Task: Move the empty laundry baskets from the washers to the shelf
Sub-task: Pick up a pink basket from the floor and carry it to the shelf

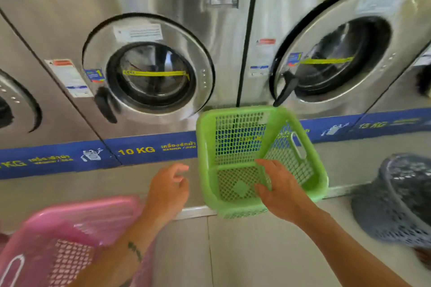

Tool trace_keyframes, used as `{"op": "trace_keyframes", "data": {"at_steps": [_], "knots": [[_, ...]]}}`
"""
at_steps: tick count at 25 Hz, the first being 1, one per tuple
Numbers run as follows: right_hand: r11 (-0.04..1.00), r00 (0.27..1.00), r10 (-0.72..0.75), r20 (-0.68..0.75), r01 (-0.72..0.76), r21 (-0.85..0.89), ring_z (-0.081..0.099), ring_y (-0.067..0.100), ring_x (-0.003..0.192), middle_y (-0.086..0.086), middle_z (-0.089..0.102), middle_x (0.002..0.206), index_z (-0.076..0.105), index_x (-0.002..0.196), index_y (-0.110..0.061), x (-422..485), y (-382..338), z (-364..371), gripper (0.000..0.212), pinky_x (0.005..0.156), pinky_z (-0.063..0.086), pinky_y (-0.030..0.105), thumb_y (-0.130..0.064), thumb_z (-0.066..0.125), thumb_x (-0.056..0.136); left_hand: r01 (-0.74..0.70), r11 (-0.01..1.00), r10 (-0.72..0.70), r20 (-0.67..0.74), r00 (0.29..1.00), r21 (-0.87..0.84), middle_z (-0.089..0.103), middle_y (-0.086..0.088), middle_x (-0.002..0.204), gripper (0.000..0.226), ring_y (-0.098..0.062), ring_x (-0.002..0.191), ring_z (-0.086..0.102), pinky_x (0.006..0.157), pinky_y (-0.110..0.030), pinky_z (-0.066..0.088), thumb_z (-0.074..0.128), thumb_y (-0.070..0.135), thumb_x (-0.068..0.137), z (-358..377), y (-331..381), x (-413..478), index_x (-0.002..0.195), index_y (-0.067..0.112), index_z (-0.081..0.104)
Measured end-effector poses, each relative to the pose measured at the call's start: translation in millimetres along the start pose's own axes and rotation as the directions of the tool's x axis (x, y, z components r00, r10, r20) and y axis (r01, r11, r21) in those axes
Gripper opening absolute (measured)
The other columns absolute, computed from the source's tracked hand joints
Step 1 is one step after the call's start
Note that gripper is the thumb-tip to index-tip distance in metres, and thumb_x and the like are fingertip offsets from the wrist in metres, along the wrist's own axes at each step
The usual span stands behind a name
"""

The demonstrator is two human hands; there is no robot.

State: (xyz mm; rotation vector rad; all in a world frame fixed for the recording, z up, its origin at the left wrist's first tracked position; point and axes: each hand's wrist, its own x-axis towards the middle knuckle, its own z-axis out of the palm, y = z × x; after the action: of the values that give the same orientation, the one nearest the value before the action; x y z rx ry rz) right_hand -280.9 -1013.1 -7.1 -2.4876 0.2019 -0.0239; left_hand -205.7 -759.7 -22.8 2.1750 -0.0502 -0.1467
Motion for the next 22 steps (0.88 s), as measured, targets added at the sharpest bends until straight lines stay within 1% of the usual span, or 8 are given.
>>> {"op": "trace_keyframes", "data": {"at_steps": [1,3,6,10,13,16,19,22], "knots": [[1.000,0.999,0.030,-0.013,-0.030,-0.001,0.050,0.028,0.121,0.010,0.051,0.130,0.046,0.137,-0.013,1.7,16.5,-18.5,0.058,0.098,0.030,0.020,-0.014,0.064,0.082,0.008,1.000,-0.008,0.011,1.000,-0.003,0.067,-0.003,0.113,0.031,-0.018,0.094,0.067,0.088,-0.037,0.053,0.056,0.014,0.081,18.0,16.5,6.6,0.110,0.023,0.065],[0.997,0.997,0.072,-0.025,-0.072,-0.007,0.048,0.030,0.123,0.012,0.052,0.131,0.046,0.137,-0.012,8.8,39.0,-31.3,0.059,0.103,0.030,0.025,-0.011,0.064,0.081,-0.015,0.997,0.015,0.006,1.000,0.081,0.062,-0.001,0.115,0.036,-0.021,0.102,0.063,0.091,-0.031,0.047,0.060,0.008,0.082,34.0,28.2,16.7,0.117,0.016,0.064],[0.981,0.981,0.189,-0.046,-0.191,-0.033,0.049,0.037,0.122,0.016,0.051,0.132,0.047,0.137,-0.011,20.0,91.1,-46.5,0.062,0.106,0.037,0.041,-0.013,0.064,0.077,-0.058,0.966,0.055,0.018,0.998,0.253,0.057,-0.010,0.124,0.047,-0.028,0.115,0.056,0.101,-0.035,0.040,0.065,0.014,0.079,74.1,36.5,45.0,0.125,0.010,0.058],[0.953,0.962,0.274,-0.010,-0.273,-0.134,0.047,0.040,0.118,0.016,0.047,0.134,0.046,0.135,-0.009,46.3,140.6,-42.5,0.064,0.102,0.034,0.040,-0.021,0.055,0.073,-0.008,0.884,0.001,0.015,1.000,0.467,0.044,-0.009,0.138,0.064,-0.032,0.125,0.044,0.103,-0.043,0.041,0.055,0.040,0.074,110.0,10.5,88.4,0.135,0.022,0.046],[0.926,0.947,0.319,-0.038,-0.320,-0.201,0.046,0.041,0.115,0.016,0.044,0.131,0.044,0.133,-0.008,81.8,169.4,-32.5,0.062,0.101,0.034,0.043,-0.011,0.060,0.073,0.036,0.823,-0.049,0.008,0.999,0.567,0.022,-0.008,0.155,0.070,-0.034,0.137,0.031,0.108,-0.049,0.038,0.058,0.041,0.078,127.1,-15.9,116.0,0.142,0.027,0.034],[0.911,0.943,0.318,-0.097,-0.332,-0.245,0.048,0.042,0.109,0.018,0.045,0.123,0.039,0.137,-0.011,123.0,194.7,-21.6,0.069,0.097,0.037,0.047,-0.010,0.054,0.070,-0.026,0.766,-0.003,0.044,0.999,0.642,0.012,-0.015,0.159,0.077,-0.036,0.142,0.024,0.109,-0.051,0.037,0.062,0.034,0.078,138.3,-37.3,139.4,0.147,0.020,0.030],[0.923,0.952,0.291,-0.097,-0.306,-0.235,0.049,0.045,0.109,0.016,0.038,0.132,0.030,0.142,-0.020,156.9,208.6,-13.1,0.074,0.095,0.040,0.050,-0.001,0.053,0.075,-0.059,0.769,0.030,0.056,0.998,0.637,0.003,-0.015,0.161,0.085,-0.037,0.140,0.031,0.104,-0.048,0.044,0.063,0.016,0.074,147.9,-52.6,149.0,0.150,0.019,0.025],[0.893,0.941,0.311,-0.130,-0.337,-0.299,0.057,0.044,0.093,0.007,0.030,0.140,0.022,0.143,-0.033,168.0,211.3,-6.7,0.081,0.078,0.047,0.049,-0.003,0.056,0.076,-0.034,0.804,0.026,0.023,0.999,0.593,-0.001,-0.010,0.162,0.089,-0.034,0.137,0.038,0.099,-0.043,0.046,0.059,0.007,0.073,152.3,-54.1,150.0,0.151,0.024,0.021]]}}
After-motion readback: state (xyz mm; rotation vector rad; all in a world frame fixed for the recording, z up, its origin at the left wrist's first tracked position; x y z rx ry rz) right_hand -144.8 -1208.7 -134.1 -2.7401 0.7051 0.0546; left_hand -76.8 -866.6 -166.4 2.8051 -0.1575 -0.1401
